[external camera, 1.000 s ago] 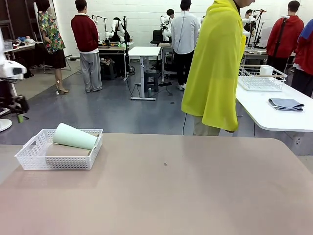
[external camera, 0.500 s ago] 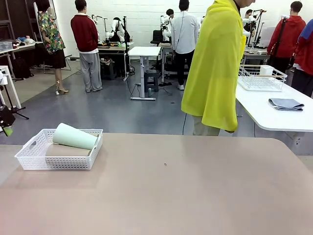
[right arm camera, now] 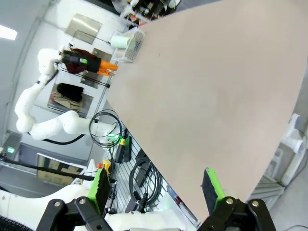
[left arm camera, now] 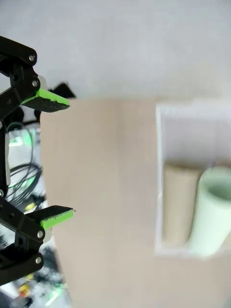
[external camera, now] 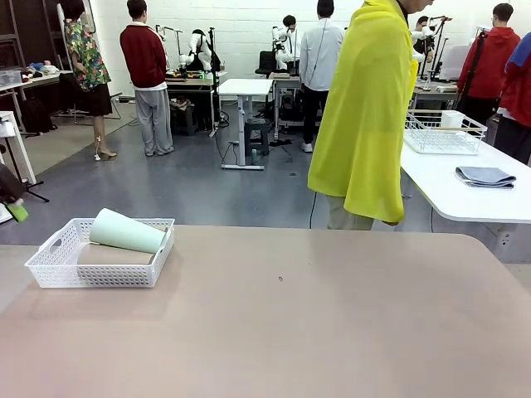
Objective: Clean and organize the cups into the basket.
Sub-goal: Move the Organizing basket back to the left side of the table.
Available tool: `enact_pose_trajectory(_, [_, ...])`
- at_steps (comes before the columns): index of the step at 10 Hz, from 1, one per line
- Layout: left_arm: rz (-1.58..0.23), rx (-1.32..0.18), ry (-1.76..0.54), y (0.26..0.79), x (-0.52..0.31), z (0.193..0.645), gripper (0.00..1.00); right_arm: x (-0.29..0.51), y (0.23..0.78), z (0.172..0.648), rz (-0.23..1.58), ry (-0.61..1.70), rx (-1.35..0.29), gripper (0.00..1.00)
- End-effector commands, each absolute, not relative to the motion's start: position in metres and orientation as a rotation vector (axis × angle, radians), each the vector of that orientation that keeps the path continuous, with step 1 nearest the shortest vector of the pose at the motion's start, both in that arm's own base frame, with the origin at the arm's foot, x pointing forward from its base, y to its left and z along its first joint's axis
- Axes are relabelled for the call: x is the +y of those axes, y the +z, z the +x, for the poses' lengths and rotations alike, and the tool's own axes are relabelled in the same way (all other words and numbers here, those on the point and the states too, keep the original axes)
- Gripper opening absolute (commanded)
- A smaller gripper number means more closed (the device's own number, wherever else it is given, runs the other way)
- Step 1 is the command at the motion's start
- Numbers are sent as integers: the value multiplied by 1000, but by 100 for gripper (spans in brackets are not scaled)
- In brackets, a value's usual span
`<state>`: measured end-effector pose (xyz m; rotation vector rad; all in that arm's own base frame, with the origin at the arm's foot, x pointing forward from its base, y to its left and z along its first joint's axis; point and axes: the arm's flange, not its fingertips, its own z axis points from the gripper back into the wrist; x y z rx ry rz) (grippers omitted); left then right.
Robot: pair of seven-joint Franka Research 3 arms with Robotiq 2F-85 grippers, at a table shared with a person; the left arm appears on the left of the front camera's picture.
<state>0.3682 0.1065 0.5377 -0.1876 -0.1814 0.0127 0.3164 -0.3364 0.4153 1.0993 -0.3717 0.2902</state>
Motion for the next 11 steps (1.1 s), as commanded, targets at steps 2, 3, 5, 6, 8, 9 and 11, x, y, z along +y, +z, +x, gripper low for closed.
enact_pose_trajectory(2, [-837,39,-139,567,212,386,100,-334,415,314,1099,298,-384,100])
enact_pose_trajectory(3, [-953,109,-163,562,236,391,100,-334,415,314,1099,298,-384,100])
enact_pose_trajectory(5, [-1143,125,-168,538,292,397,100,-334,415,314,1099,298,-384,100])
enact_pose_trajectory(6, [-1197,72,-141,524,307,390,100,-334,415,314,1099,298,-384,100])
enact_pose_trajectory(8, [-1260,17,-106,508,335,367,100,-334,415,314,1099,298,-384,100])
enact_pose_trajectory(9, [-1294,16,-100,502,350,362,100,-334,415,314,1099,298,-384,100])
enact_pose_trajectory(11, [-1304,3,-74,499,365,356,100,-334,415,314,1099,298,-384,100])
